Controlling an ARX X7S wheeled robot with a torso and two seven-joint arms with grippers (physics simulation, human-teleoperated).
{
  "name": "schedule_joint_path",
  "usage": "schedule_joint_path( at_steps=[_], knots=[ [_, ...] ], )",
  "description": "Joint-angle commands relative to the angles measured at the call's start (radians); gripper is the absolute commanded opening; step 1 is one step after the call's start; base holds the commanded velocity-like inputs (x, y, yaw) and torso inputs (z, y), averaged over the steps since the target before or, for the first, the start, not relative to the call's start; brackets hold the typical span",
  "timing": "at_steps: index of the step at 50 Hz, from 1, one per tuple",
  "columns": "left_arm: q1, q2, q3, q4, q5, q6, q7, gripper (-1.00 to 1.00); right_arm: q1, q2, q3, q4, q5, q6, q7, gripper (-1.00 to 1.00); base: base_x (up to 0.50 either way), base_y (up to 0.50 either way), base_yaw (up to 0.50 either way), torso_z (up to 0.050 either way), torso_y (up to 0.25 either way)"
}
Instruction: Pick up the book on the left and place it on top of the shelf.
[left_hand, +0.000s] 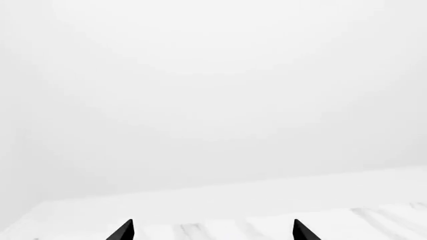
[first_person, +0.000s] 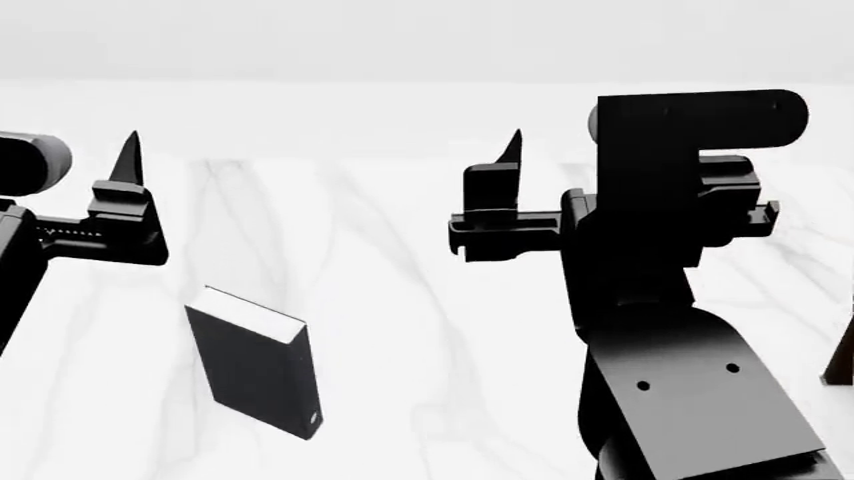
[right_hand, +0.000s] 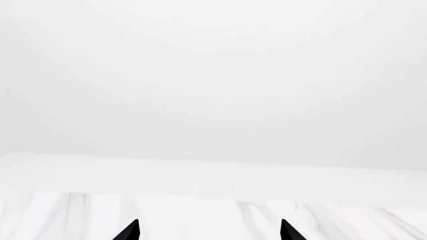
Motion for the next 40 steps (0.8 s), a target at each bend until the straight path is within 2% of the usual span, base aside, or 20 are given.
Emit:
schedule_joint_path(
  at_steps=[1,8,21,35,38,40],
  knots=[
    [0.002,-0.004,-0.001,0.003,-0.005,0.001,-0.004,1.00,-0.001,0.001,-0.007,0.011,0.007,-0.003,0.000,1.00,0.50,0.00,0.00,0.000,0.000],
    [0.006,-0.005,-0.004,0.005,-0.010,0.002,-0.007,1.00,-0.001,0.000,-0.011,0.017,0.007,-0.003,0.008,1.00,0.45,0.00,0.00,0.000,0.001],
    [0.009,-0.009,-0.003,-0.003,-0.014,0.013,-0.008,1.00,-0.009,0.009,-0.029,0.021,0.004,-0.033,0.007,1.00,0.06,0.00,0.00,0.000,0.001],
    [0.012,-0.012,-0.005,0.001,-0.020,0.013,-0.013,1.00,0.045,0.031,-0.099,0.041,0.022,0.101,-0.003,1.00,0.00,0.00,0.00,0.000,0.000],
    [0.012,-0.014,-0.005,0.001,-0.021,0.014,-0.014,1.00,0.061,0.042,-0.124,0.064,0.042,0.092,-0.050,1.00,0.00,0.00,0.00,0.000,0.000],
    [0.013,-0.015,-0.006,0.002,-0.022,0.014,-0.015,1.00,0.086,0.063,-0.158,0.079,0.083,0.100,-0.134,1.00,0.00,0.00,0.00,0.000,0.000]
  ],
)
